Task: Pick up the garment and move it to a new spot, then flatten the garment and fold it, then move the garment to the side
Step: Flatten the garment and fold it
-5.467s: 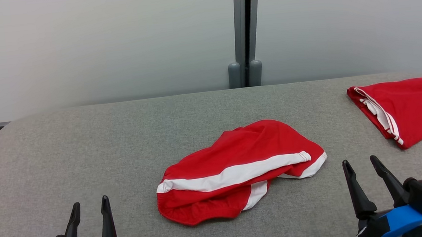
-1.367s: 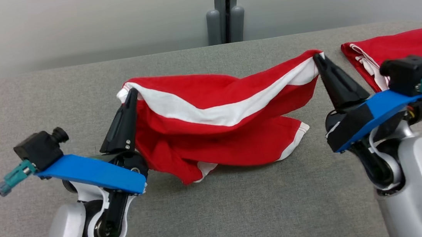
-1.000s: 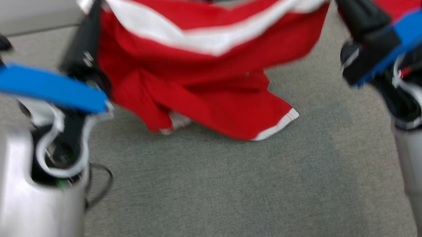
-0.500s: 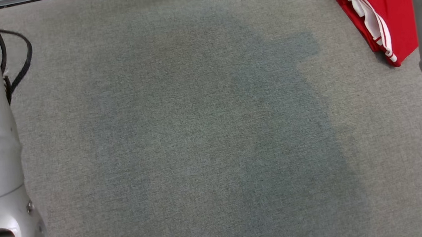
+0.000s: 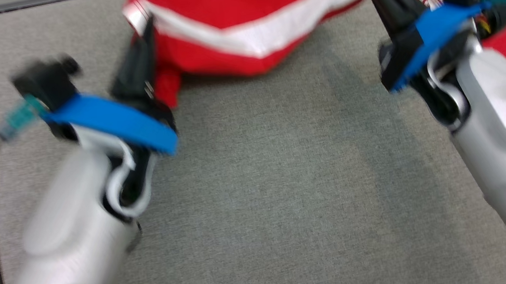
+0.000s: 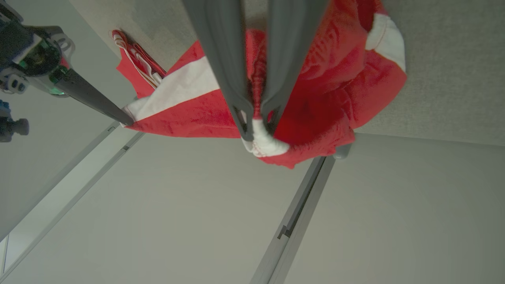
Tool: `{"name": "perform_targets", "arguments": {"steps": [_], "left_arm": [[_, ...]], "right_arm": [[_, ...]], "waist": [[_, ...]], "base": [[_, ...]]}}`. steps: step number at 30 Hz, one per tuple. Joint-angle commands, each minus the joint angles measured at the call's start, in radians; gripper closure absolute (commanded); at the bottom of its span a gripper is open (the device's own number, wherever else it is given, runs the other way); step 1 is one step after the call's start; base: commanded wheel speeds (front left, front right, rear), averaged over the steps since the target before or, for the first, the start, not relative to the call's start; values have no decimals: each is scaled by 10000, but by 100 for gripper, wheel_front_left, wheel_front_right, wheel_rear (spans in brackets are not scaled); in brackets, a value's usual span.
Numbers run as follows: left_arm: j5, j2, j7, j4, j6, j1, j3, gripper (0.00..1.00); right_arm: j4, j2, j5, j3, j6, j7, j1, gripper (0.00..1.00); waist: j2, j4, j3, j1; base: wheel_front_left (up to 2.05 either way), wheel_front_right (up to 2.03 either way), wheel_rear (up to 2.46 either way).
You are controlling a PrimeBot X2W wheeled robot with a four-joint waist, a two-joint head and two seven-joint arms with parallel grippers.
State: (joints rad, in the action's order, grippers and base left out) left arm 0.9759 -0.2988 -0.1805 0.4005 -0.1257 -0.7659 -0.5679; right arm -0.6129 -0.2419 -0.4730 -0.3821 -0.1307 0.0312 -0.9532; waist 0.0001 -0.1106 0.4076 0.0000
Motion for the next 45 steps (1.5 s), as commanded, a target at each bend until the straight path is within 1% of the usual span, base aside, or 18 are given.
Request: {"name": "perform_targets", "arguments": {"steps": [1, 4, 6, 8, 10, 12, 15, 20, 23, 27, 29, 31, 35, 38, 41, 45], "left_arm": [[76, 13, -93, 26, -68, 219, -115, 100], [201, -96, -293, 34, -69, 1068, -912, 100], [308, -168, -287, -41, -69, 1637, -1402, 100], [396, -330, -121, -177, -69, 2112, -1891, 100], [432, -578, 42, -335, -70, 2541, -2303, 100], [580, -758, 209, -507, -68, 2960, -2574, 100], [697, -1062, 377, -738, -15, 3516, -2747, 100], [969, -1453, 776, -1355, 471, 4415, -2914, 100], [1177, -1640, 1102, -1856, 784, 5029, -3079, 100], [1487, -2017, 1667, -2579, 1270, 5786, -3326, 100], [1733, -2213, 1917, -2985, 1547, 6156, -3337, 100], [1901, -2545, 2224, -3377, 1931, 6477, -3354, 100], [2243, -3158, 2629, -4234, 2647, 7130, -3289, 100], [2460, -3575, 2780, -4965, 2932, 7507, -3239, 100], [2520, -3609, 2557, -5591, 2937, 7641, -3095, 100], [2365, -3375, 2219, -5873, 2692, 7292, -2939, 100]], "right_arm": [[109, -231, -112, 11, -1, -150, 274, 100], [663, -788, -516, -75, -3, -1172, 1499, 100], [1186, -1142, -725, 39, -3, -2042, 2398, 100], [1871, -1432, -904, 397, 2, -2864, 3327, 100], [2706, -1539, -863, 879, -1, -3644, 4338, 100], [3560, -1492, -732, 1450, -3, -4498, 5412, 100], [5060, -1111, -375, 2403, -1, -5634, 6885, 100], [7418, -148, 412, 3582, -3, -7453, 8911, 100], [8382, 356, 754, 3959, -3, -8405, 9843, 100], [9275, 797, 1074, 4376, -3, -9695, 10951, 100], [9708, 1019, 1183, 4699, -3, -10374, 11437, 100], [10227, 1227, 1295, 5036, -3, -11018, 11935, 100], [11225, 1534, 1435, 5672, -3, -11683, 12557, 100], [11796, 1668, 1514, 5905, -3, -11736, 12716, 100], [12167, 1632, 1605, 5799, -3, -11513, 12511, 100], [12095, 1218, 1728, 5525, -3, -10939, 11815, 100]], "waist": [[-1, 16, -80, 0], [-1, 163, -488, 0], [-1, 259, -795, 0], [-1, 349, -1060, 0], [-1, 423, -1339, 0], [-1, 502, -1585, 0], [-1, 619, -1896, 0], [-1, 766, -2293, 0], [-1, 844, -2505, 0], [-1, 919, -2719, 0], [-1, 944, -2748, 0], [-1, 989, -2764, 0], [-1, 1087, -2754, 0], [-1, 1166, -2751, 0], [-1, 1241, -2765, 0], [-1, 1293, -2770, 0]], "base": [[0, 0, 0], [0, 0, 0], [0, 0, 0], [0, 0, 0], [0, 0, 0], [0, 0, 0], [0, 0, 0], [0, 0, 0], [0, 0, 0], [0, 0, 0], [0, 0, 0], [0, 0, 0], [0, 0, 0], [0, 0, 0], [0, 0, 0], [0, 0, 0]]}}
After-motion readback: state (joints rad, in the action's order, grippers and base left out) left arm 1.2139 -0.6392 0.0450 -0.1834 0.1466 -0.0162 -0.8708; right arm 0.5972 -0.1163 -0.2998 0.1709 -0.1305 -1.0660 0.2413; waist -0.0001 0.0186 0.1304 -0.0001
